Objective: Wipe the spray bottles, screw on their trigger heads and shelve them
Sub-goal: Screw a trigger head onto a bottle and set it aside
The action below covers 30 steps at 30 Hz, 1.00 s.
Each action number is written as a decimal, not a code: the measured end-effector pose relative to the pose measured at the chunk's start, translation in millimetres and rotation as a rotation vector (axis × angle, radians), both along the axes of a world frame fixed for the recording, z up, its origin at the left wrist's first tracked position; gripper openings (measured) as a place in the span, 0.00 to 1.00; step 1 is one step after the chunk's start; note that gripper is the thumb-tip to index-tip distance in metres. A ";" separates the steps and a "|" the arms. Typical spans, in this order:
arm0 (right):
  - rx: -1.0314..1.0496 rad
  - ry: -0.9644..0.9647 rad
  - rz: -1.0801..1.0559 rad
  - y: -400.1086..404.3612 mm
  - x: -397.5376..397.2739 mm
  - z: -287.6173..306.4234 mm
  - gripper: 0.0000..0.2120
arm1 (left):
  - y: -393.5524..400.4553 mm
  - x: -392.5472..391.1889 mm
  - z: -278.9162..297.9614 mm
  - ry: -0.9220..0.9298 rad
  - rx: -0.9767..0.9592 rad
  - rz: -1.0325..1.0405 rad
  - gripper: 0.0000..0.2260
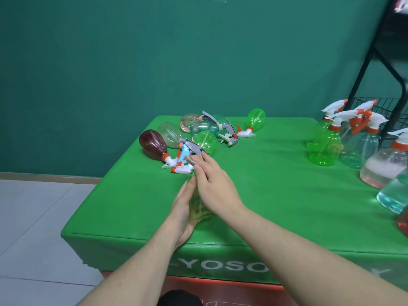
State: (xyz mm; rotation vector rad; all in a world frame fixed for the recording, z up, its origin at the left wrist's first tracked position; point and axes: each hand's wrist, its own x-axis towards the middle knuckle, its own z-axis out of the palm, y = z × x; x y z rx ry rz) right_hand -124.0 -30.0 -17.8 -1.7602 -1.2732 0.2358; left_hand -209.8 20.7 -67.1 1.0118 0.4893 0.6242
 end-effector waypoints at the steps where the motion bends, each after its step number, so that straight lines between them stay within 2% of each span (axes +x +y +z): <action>1: -0.025 -0.013 -0.016 0.5 0.2 -2.3 0.20 | -0.5 -1.0 1.4 -0.009 -0.030 -0.017 0.22; 5: -0.059 -0.052 -0.073 -3.3 9.9 -3.9 0.19 | 2.4 -4.1 -3.2 -0.037 -0.107 -0.057 0.18; 11: -0.018 0.193 -0.120 -3.1 24.6 -2.9 0.19 | 6.2 0.6 -7.2 -0.030 -0.077 -0.052 0.32; 15: -0.015 0.231 -0.151 -4.3 26.2 3.8 0.17 | 5.5 1.1 -7.2 0.033 -0.092 -0.029 0.34; 19: 0.074 0.103 -0.082 0.0 19.8 12.9 0.17 | 5.5 0.5 -5.2 0.031 -0.103 -0.017 0.32; 25: -0.135 -0.217 -0.023 5.4 23.2 18.6 0.18 | 8.5 0.3 -8.4 0.031 -0.086 -0.050 0.37; 30: -0.310 -0.349 -0.039 6.8 25.6 25.9 0.20 | 7.2 0.1 -7.3 -0.005 -0.071 -0.053 0.30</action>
